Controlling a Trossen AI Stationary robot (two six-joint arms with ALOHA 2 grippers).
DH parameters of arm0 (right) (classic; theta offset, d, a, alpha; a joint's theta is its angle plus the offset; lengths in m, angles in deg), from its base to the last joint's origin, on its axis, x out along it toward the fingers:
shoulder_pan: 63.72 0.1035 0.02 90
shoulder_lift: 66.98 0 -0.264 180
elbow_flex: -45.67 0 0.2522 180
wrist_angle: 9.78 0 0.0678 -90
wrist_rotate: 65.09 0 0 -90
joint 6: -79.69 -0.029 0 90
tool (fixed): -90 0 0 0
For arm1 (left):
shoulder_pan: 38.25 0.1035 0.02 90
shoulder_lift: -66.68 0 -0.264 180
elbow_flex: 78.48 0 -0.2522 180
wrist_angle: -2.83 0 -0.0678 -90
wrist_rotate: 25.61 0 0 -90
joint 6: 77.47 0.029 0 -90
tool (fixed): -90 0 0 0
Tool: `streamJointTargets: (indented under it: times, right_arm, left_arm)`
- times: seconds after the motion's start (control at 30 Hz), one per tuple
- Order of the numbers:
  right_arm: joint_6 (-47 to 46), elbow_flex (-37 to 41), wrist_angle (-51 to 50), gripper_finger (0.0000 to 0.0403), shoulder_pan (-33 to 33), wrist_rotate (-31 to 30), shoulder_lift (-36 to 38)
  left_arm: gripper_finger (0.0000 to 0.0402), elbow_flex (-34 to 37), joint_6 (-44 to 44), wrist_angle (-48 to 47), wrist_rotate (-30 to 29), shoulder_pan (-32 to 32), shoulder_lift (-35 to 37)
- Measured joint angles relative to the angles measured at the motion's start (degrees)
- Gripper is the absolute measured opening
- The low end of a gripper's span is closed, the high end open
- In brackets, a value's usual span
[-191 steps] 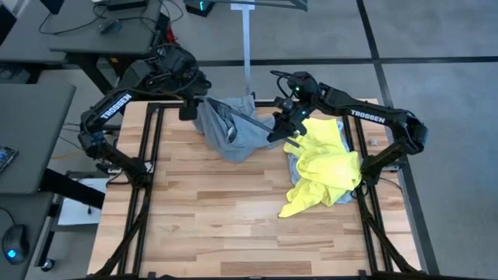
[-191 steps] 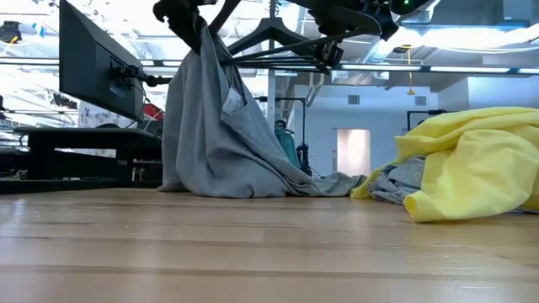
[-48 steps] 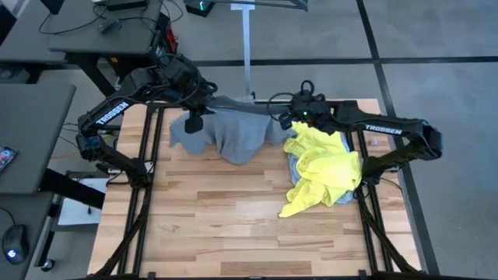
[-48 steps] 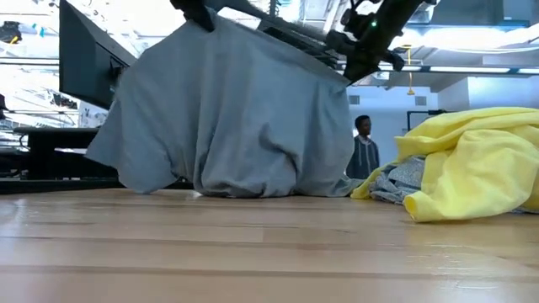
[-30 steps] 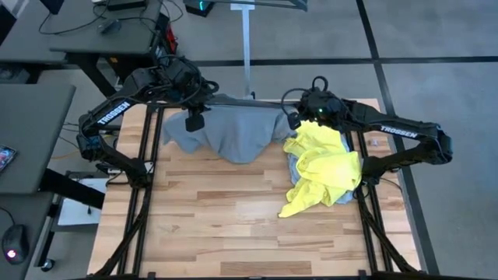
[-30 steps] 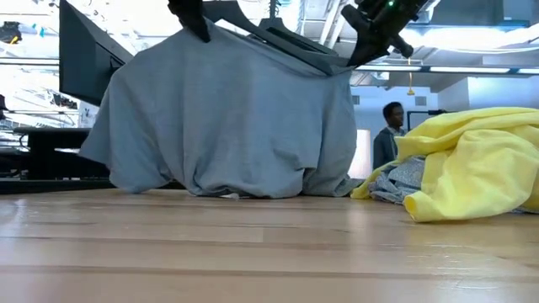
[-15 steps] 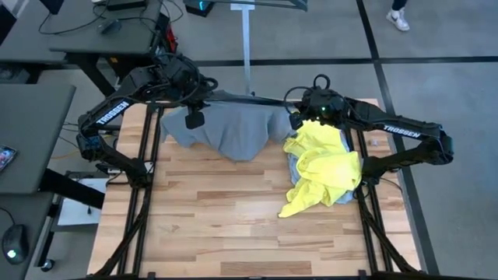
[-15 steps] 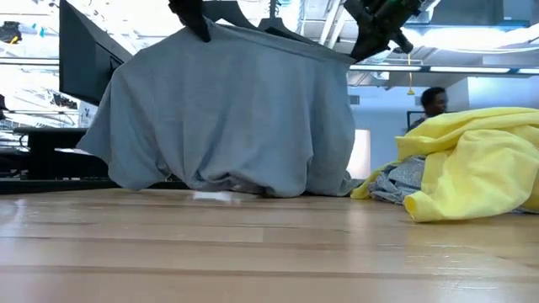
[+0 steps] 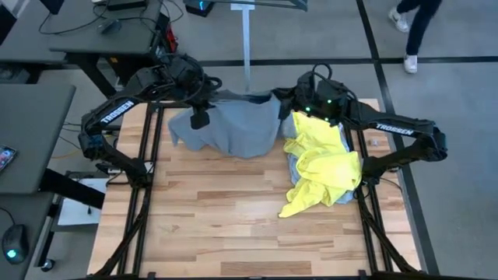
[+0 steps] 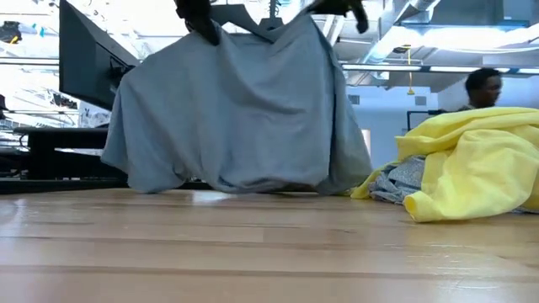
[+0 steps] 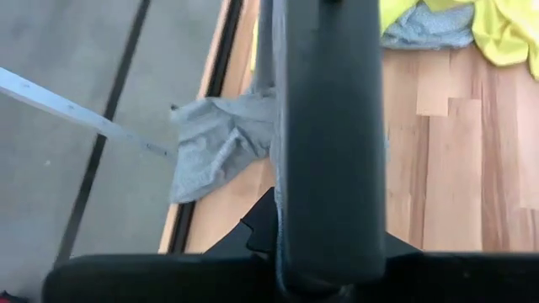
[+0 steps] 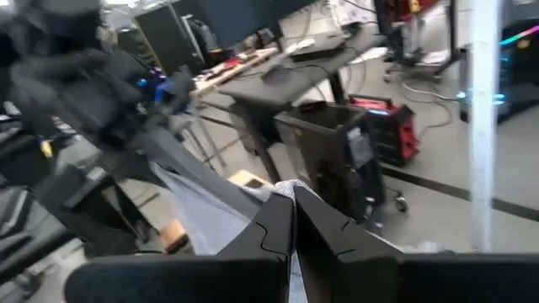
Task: Hang clothes
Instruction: Hang the gray shirt on the black hanger
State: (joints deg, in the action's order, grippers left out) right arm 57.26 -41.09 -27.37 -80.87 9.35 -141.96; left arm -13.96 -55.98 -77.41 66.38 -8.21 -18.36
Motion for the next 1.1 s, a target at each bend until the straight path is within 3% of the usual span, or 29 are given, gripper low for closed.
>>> streamJointTargets:
  times: [0.37,0.57,0.93,1.1]
  right_arm:
    - [0.0,-7.8,2.0,0.0,2.5,5.2,-13.2]
    - [1.9,-9.8,-8.7,0.0011,1.4,7.1,-14.5]
    - [25.2,-24.4,-36.7,0.0162,1.2,9.8,-13.7]
    - [33.1,-26.2,-49.6,0.0206,-1.8,9.8,-13.7]
  left_arm:
    - [0.0028,0.1,0.1,2.3,0.1,-0.1,-4.1]
    - [0.0028,0.1,1.1,1.0,0.4,-0.3,-2.1]
    - [0.0028,0.0,4.0,-0.4,0.9,-0.3,-1.8]
    - [0.0028,0.0,4.2,-0.6,3.4,-0.3,-1.8]
